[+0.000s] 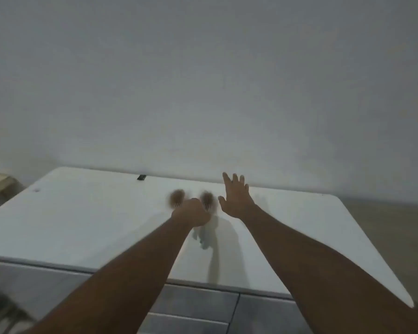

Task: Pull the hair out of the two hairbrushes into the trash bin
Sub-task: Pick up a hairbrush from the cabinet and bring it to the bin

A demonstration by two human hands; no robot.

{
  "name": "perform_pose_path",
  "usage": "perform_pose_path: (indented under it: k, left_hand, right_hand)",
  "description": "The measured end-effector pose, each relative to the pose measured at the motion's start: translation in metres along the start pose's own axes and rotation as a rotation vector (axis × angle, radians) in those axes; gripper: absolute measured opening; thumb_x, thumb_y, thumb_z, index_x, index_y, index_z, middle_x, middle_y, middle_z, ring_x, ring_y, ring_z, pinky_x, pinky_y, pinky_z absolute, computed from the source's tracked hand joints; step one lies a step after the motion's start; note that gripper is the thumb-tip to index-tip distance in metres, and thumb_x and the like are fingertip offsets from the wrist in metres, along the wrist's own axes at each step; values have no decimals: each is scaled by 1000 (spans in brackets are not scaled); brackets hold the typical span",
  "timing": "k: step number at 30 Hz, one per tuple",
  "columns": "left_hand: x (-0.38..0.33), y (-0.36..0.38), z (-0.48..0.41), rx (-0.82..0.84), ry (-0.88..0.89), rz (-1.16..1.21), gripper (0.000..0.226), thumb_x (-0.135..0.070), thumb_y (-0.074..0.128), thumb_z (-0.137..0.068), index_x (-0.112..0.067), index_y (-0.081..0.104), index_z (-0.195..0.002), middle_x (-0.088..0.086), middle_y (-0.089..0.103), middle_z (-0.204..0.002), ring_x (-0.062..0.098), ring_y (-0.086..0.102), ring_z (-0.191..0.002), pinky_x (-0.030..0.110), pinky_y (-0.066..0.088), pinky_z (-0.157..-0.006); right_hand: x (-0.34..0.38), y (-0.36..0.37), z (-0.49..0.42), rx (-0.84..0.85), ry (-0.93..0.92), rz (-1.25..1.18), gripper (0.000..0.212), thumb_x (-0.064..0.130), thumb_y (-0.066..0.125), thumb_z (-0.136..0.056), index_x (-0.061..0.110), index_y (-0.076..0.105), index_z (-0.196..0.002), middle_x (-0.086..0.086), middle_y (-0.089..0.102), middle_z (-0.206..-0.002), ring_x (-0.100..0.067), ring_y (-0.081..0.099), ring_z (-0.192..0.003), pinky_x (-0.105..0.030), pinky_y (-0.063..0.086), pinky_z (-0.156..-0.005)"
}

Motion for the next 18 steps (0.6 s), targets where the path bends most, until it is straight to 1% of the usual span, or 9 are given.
perform_pose_path:
  k: [2,4,7,10,12,13,15,16,18]
  left_hand:
    - [2,17,5,33,22,-25,33,-43,64,-82,-12,54,-74,0,62,-71,22,67,-75,28,56,-67]
    - [4,28,7,21,28,-16,26,-33,67,-77,-12,56,-68,1,61,-61,19,64,-60,24,53,-58]
    - [8,39,4,-48,16,41,7,-12,58,-68,-9,55,-63,5,57,-55,23,62,-54,32,56,-66]
    - [13,45,0,-66,-9,231,13,-2,59,-75,-4,53,-64,12,55,-55,27,63,-51,37,58,-64]
    - [20,54,-2,-51,-82,404,11,1,62,-80,0,56,-71,19,58,-61,34,68,-59,47,61,-69]
    - [23,57,-1,-45,-115,482,8,1,64,-82,2,58,-78,20,59,-68,35,68,-63,50,61,-71]
    - [26,60,2,-40,-151,625,9,1,66,-86,5,60,-92,20,61,-86,33,66,-70,48,61,-68]
    - [25,59,4,-34,-153,700,8,3,66,-88,6,61,-94,18,61,-92,31,65,-74,46,61,-63]
    - [26,57,11,-22,-170,837,4,5,62,-91,5,58,-90,17,62,-98,29,63,-81,43,59,-57]
  right_hand:
    - [-1,11,8,-3,7,14,78,35,50,-96,12,6,-156,-24,14,-159,-46,7,-148,-56,19,-118]
    - [-4,21,15,-6,12,29,77,33,51,-95,12,8,-156,-23,16,-158,-46,9,-147,-55,21,-117]
    - [-9,34,23,-39,-2,61,75,30,51,-94,11,11,-154,-22,18,-158,-46,13,-145,-56,25,-115]
    - [-17,40,29,-83,-11,77,73,28,51,-94,11,13,-154,-20,20,-156,-48,15,-144,-56,24,-114]
    - [-21,45,34,-103,-18,78,73,28,51,-94,11,12,-154,-21,19,-156,-48,13,-144,-56,22,-115]
    - [-24,45,37,-114,-21,78,74,28,51,-95,11,11,-154,-22,18,-157,-48,11,-145,-56,21,-116]
    - [-27,43,43,-139,-27,61,73,27,51,-95,11,10,-154,-23,16,-157,-49,8,-146,-55,19,-118]
    - [-29,42,46,-141,-24,39,73,27,51,-96,11,9,-154,-24,15,-158,-49,7,-147,-55,18,-118]
    - [-29,38,51,-138,-25,19,74,29,50,-96,12,8,-154,-24,14,-158,-49,5,-147,-55,17,-119]
Point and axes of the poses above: each hand's wrist, its own z-axis away from the middle knuckle, its own y-axis out of the palm, x = y × z, the point moved 10 cm from there along -z, towards the middle knuckle
